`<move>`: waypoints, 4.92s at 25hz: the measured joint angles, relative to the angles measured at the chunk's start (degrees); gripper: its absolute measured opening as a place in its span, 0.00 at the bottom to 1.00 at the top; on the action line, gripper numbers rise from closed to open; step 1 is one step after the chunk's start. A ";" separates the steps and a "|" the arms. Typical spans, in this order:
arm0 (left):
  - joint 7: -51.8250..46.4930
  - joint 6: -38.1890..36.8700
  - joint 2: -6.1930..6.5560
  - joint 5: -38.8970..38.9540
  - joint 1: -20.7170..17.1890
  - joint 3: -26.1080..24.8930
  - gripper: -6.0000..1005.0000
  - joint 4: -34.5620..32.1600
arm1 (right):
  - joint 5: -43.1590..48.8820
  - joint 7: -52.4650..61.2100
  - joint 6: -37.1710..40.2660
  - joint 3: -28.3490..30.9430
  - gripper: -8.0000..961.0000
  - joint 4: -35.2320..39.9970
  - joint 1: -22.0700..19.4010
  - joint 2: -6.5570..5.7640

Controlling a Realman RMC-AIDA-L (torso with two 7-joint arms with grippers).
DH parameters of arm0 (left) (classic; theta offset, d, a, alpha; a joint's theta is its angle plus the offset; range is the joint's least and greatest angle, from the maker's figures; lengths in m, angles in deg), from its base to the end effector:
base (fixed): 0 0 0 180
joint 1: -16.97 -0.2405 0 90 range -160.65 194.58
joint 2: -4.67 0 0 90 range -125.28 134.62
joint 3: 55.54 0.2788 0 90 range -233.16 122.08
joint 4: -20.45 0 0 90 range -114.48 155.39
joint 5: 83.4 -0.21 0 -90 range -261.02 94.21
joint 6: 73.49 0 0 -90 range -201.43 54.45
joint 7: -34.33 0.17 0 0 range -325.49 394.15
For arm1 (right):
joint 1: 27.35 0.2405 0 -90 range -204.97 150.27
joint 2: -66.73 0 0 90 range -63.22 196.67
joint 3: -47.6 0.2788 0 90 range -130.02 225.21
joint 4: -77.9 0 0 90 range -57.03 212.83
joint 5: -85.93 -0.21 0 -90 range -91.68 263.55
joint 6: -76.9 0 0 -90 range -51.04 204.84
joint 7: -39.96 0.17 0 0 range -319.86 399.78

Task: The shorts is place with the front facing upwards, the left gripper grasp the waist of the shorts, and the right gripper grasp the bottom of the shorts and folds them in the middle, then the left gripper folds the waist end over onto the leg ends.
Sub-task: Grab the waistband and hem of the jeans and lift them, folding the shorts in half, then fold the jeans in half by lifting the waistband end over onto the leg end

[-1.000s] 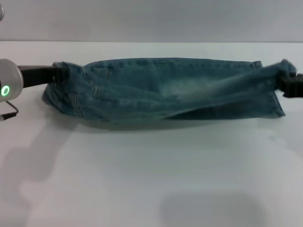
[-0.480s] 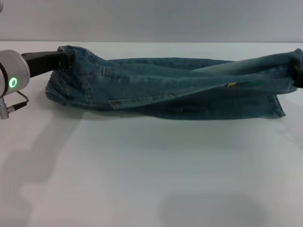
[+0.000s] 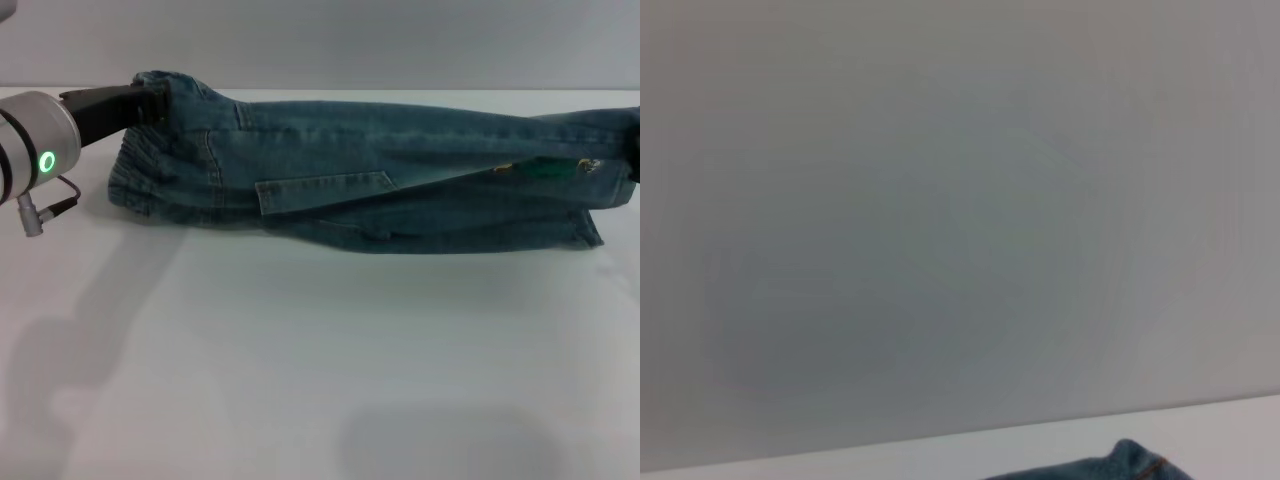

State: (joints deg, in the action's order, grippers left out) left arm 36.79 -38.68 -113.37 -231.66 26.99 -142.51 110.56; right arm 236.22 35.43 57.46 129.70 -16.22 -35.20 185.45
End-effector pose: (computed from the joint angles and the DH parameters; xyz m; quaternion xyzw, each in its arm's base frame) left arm -0.2210 0.3910 0.0096 -0.7597 -0.4338 -0.1774 0.4509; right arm 0.2740 0.3312 0.0265 -0.7042 0.4321 0.1975 0.5277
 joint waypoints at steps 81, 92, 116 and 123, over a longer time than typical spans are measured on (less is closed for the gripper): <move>1.49 -11.98 0.26 -0.06 15.02 5.13 0.85 -26.55 | -1.92 1.42 59.76 -16.39 0.13 44.48 11.61 0.16; 1.49 -11.20 0.18 0.15 16.13 3.73 0.85 -28.45 | -1.71 1.43 61.73 -15.82 0.01 46.36 12.64 0.00; 1.49 -9.61 0.16 4.63 22.22 3.70 0.80 -36.15 | -1.85 1.46 61.36 -16.02 0.01 46.66 12.23 0.10; 1.85 -11.46 0.05 6.51 22.51 4.30 0.72 -38.35 | -1.85 1.46 61.39 -16.02 0.01 46.30 11.86 0.10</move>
State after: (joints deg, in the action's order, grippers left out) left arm 38.64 -50.14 -113.32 -225.16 49.50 -138.20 72.21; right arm 234.36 36.89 118.85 113.69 30.08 -23.35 185.55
